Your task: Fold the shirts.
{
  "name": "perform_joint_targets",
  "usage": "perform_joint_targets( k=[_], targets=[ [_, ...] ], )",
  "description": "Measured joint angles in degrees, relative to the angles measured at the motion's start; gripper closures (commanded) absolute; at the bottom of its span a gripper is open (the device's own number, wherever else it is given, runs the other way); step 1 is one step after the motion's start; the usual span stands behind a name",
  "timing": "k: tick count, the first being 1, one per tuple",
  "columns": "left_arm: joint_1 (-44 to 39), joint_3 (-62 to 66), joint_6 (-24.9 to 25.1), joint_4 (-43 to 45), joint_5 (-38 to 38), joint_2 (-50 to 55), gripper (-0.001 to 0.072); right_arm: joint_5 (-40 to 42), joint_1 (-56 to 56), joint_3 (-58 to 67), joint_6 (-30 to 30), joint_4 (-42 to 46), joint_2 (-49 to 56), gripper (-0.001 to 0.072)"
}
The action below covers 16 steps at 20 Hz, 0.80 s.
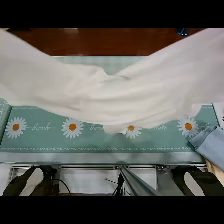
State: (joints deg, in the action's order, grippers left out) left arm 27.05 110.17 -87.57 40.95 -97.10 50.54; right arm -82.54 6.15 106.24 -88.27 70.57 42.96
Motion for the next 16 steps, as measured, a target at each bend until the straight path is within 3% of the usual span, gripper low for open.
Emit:
perform_joint_targets(
  k=[4, 8, 12, 16],
  targets=[
    [-2.7, -9.1, -0.8, 5.2, -5.4, -2.4, 0.0686, -11.1, 0.0, 0.6, 1.7, 4.6, 1.7, 0.0691],
    [-7.5, -25.6, -0.7, 7.0, -5.7, -3.9, 0.0685, -19.3, -0.5, -0.7, 3.2, 6.0, 7.7, 0.0691],
    [-12.1, -41.8, 1.2, 7.5, 3.4, -3.0, 0.0686, -20.3, -2.9, -3.3, 5.0, 5.3, 17.7, 0.069],
    [-13.6, -52.5, 4.2, 7.9, 13.5, 1.8, 0.0685, -15.0, -4.1, -4.2, 6.3, 4.6, 29.0, 0.069]
  ],
)
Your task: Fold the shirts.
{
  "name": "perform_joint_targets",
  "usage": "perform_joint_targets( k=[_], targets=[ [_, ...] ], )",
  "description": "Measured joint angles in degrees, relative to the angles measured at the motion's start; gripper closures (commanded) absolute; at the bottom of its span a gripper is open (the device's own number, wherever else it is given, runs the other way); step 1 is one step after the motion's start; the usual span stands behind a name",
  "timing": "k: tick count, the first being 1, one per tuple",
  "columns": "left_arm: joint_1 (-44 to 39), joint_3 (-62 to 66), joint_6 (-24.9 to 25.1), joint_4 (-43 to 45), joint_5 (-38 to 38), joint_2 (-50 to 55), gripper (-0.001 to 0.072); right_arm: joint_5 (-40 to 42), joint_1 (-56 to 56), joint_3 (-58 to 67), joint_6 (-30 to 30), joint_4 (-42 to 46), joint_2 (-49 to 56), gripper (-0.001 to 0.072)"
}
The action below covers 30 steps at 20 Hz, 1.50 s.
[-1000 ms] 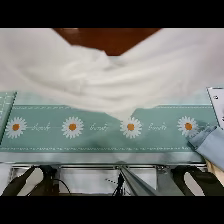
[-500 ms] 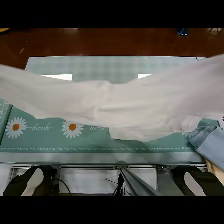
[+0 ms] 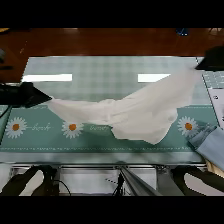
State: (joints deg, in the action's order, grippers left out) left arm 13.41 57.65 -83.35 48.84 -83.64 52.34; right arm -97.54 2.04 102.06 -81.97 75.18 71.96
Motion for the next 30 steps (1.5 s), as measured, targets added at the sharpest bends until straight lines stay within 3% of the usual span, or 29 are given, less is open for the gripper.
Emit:
perform_joint_targets(
  k=[11, 18, 22, 26, 30],
  targets=[
    [-3.3, -6.3, 4.6, -0.5, 20.3, 22.2, 0.0685, 11.8, -0.4, -0.3, 0.7, -4.5, 17.1, 0.069],
    [-3.8, -5.1, 11.2, -12.3, 26.7, 27.5, 0.0639, 14.8, -0.4, -0.3, 0.7, -4.7, 18.5, 0.069],
    [-3.0, -2.5, 13.1, -15.0, 25.7, 27.9, 0.039, 15.1, -0.4, -0.3, 0.7, -4.8, 18.6, 0.069],
    [0.1, -1.5, 13.6, -13.7, 19.1, 28.0, 0.0375, 15.1, -0.4, -0.3, 0.5, -4.8, 18.6, 0.069],
    [5.7, -1.6, 12.5, -4.2, 10.2, 27.6, 0.0373, 14.5, -0.4, -0.3, 0.5, -4.8, 18.6, 0.069]
  ],
)
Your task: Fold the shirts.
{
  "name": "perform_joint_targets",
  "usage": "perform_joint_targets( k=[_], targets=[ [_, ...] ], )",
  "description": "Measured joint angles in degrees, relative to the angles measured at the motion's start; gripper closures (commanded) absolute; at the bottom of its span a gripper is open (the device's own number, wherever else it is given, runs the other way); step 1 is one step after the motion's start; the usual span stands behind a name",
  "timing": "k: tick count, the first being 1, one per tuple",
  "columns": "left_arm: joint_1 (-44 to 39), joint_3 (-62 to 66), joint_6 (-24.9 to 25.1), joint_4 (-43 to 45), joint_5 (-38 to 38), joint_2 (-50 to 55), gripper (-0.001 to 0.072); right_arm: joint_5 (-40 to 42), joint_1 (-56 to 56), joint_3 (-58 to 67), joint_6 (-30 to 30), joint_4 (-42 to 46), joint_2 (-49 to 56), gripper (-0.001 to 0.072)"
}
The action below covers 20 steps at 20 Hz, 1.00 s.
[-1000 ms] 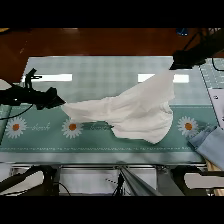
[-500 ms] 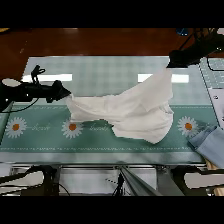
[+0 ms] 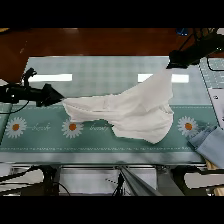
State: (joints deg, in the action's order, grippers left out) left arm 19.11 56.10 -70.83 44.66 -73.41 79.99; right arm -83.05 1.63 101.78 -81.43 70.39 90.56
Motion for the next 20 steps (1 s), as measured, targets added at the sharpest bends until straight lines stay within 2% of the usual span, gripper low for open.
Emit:
perform_joint_targets(
  k=[1, 3, 4, 10, 20],
  targets=[
    [1.4, -0.3, -0.3, 2.4, -1.3, -0.3, 0.037, 0.0, 0.0, 0.0, 0.0, 0.0, 0.0, 0.069],
    [3.9, -1.0, -0.7, 5.3, -3.1, -0.8, 0.0207, -0.2, 0.0, 0.0, 0.1, 0.0, 0.0, 0.069],
    [4.9, -1.3, -0.8, 6.3, -3.5, -1.0, 0.0199, -0.2, 0.0, 0.0, 0.2, 0.0, 0.0, 0.069],
    [5.4, -6.7, 0.9, 8.9, -4.2, -0.8, 0.0201, -0.2, 0.0, 0.0, 0.3, 0.0, 0.0, 0.069],
    [-3.3, -12.4, 2.8, 4.5, 5.0, -0.5, 0.0226, 0.1, 0.0, 0.0, 0.3, 0.1, 0.0, 0.0689]
  ],
)
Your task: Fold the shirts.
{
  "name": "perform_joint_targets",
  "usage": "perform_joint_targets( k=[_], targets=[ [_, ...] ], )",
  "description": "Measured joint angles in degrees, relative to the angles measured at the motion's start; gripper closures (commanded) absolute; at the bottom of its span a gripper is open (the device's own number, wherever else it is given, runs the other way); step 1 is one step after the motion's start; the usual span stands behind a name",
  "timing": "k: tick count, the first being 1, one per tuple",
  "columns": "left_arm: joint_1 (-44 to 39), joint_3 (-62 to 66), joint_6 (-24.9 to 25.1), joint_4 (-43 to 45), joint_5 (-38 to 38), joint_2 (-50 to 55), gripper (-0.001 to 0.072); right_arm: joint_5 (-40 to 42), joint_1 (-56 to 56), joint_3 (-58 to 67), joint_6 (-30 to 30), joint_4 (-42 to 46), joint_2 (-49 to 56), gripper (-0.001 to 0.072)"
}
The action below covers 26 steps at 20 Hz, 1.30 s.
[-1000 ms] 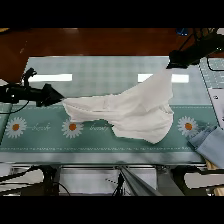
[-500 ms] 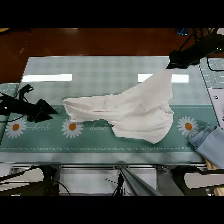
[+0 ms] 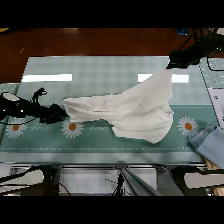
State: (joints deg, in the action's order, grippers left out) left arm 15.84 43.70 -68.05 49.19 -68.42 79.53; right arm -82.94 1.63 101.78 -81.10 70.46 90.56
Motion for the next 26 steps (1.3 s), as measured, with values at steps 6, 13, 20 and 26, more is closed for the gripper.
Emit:
perform_joint_targets(
  k=[6, 13, 20, 26],
  targets=[
    [-5.7, -0.2, 0.0, -2.6, 1.3, 2.0, 0.0277, 0.1, 0.0, 0.0, 0.0, 0.0, 0.0, 0.0689],
    [-8.4, -0.3, -0.2, -3.7, 2.3, 5.2, 0.0669, 0.0, 0.0, 0.0, -0.1, 0.0, 0.0, 0.0689],
    [-8.6, 1.2, 0.2, -4.3, 1.6, 5.0, 0.0686, 0.0, 0.0, 0.0, -0.3, 0.0, 0.0, 0.0689],
    [-8.3, 13.3, 0.1, -10.0, -6.1, -7.0, 0.0686, 1.8, 0.0, 0.0, -0.3, 0.0, -4.0, 0.0689]
  ],
)
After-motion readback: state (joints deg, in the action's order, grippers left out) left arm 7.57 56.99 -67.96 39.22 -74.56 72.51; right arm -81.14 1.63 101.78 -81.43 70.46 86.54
